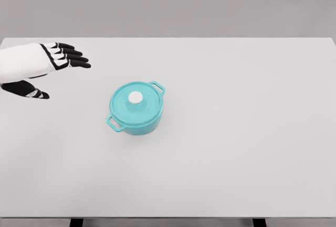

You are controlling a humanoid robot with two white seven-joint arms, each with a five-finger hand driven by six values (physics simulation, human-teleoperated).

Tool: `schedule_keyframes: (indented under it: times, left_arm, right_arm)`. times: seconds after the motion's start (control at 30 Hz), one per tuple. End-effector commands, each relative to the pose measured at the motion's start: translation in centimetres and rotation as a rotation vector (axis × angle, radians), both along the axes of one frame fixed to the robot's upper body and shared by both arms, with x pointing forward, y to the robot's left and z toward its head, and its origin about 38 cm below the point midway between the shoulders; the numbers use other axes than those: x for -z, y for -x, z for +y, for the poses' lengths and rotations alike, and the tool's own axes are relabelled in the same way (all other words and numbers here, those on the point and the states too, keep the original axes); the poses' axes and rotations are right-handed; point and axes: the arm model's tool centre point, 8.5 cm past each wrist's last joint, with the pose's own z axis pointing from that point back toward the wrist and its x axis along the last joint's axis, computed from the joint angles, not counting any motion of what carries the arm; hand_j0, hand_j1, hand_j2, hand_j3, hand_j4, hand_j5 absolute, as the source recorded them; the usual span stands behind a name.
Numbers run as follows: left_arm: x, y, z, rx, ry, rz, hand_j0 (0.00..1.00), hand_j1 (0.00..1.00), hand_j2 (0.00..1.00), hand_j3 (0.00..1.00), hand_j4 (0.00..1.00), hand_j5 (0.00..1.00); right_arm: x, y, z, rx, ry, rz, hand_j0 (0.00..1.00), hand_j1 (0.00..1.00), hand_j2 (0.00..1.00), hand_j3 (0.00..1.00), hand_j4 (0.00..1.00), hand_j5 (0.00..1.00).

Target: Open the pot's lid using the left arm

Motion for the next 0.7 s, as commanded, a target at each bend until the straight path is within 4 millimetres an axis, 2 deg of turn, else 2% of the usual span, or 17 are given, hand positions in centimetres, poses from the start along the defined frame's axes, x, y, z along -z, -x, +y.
schedule_keyframes:
  times: [0.0, 0.13, 0.2, 0.23, 0.3, 0.33, 0.4, 0.43, 0.53, 0.57, 0.63, 0.67]
  left_arm:
    - [-0.1, 0.1, -0.2, 0.007, 0.004, 0.0, 1.0, 1.0, 1.0, 1.0, 1.0, 1.0]
    - [-0.1, 0.0, -0.5, 0.011, 0.015, -0.004, 1.0, 1.0, 1.0, 1.0, 1.0, 1.0]
    - [0.8, -0.3, -1.0, 0.008, -0.026, -0.018, 1.0, 1.0, 1.0, 1.0, 1.0, 1.0]
    - [2.2, -0.8, -2.0, 0.015, -0.055, -0.023, 1.0, 1.0, 1.0, 1.0, 1.0, 1.0]
    - [3.1, -2.1, -4.5, 0.028, -0.1, -0.088, 1.0, 1.0, 1.0, 1.0, 1.0, 1.0]
    - [2.9, -3.2, -6.4, 0.071, -0.097, -0.088, 1.0, 1.0, 1.0, 1.0, 1.0, 1.0]
    - [2.9, -4.8, -7.7, 0.104, -0.139, -0.059, 1.0, 1.0, 1.0, 1.0, 1.0, 1.0]
    - [3.0, -4.8, -7.9, 0.11, -0.14, -0.058, 1.0, 1.0, 1.0, 1.0, 1.0, 1.0]
    - [3.2, -5.6, -12.0, 0.158, -0.142, -0.124, 1.0, 1.0, 1.0, 1.0, 1.0, 1.0]
    - [3.9, -5.5, -13.0, 0.18, -0.142, -0.111, 1.0, 1.0, 1.0, 1.0, 1.0, 1.0]
    - [5.2, -5.1, -14.4, 0.227, -0.169, -0.082, 1.0, 1.0, 1.0, 1.0, 1.0, 1.0]
    - [5.4, -5.0, -14.5, 0.23, -0.171, -0.077, 1.0, 1.0, 1.0, 1.0, 1.0, 1.0]
  right_arm:
    - [0.0, 0.0, 0.0, -0.004, 0.001, 0.001, 1.0, 1.0, 1.0, 1.0, 1.0, 1.0]
    - [0.0, 0.0, 0.0, 0.002, 0.0, 0.0, 1.0, 1.0, 1.0, 1.0, 1.0, 1.0]
    - [0.0, 0.0, 0.0, 0.002, 0.0, 0.0, 1.0, 1.0, 1.0, 1.0, 1.0, 1.0]
    - [0.0, 0.0, 0.0, 0.002, 0.0, 0.0, 1.0, 1.0, 1.0, 1.0, 1.0, 1.0]
    - [0.0, 0.0, 0.0, 0.002, 0.0, 0.0, 1.0, 1.0, 1.0, 1.0, 1.0, 1.0]
    - [0.0, 0.0, 0.0, 0.002, 0.0, 0.0, 1.0, 1.0, 1.0, 1.0, 1.0, 1.0]
    - [0.0, 0.0, 0.0, 0.002, 0.0, 0.0, 1.0, 1.0, 1.0, 1.0, 1.0, 1.0]
    - [0.0, 0.0, 0.0, 0.002, 0.0, 0.0, 1.0, 1.0, 1.0, 1.0, 1.0, 1.0]
    - [0.0, 0.0, 0.0, 0.001, 0.001, 0.001, 1.0, 1.0, 1.0, 1.0, 1.0, 1.0]
    - [0.0, 0.0, 0.0, 0.002, 0.0, 0.0, 1.0, 1.0, 1.0, 1.0, 1.0, 1.0]
    - [0.0, 0.0, 0.0, 0.002, 0.0, 0.0, 1.0, 1.0, 1.0, 1.0, 1.0, 1.0]
    - [0.0, 0.0, 0.0, 0.002, 0.0, 0.0, 1.0, 1.0, 1.0, 1.0, 1.0, 1.0]
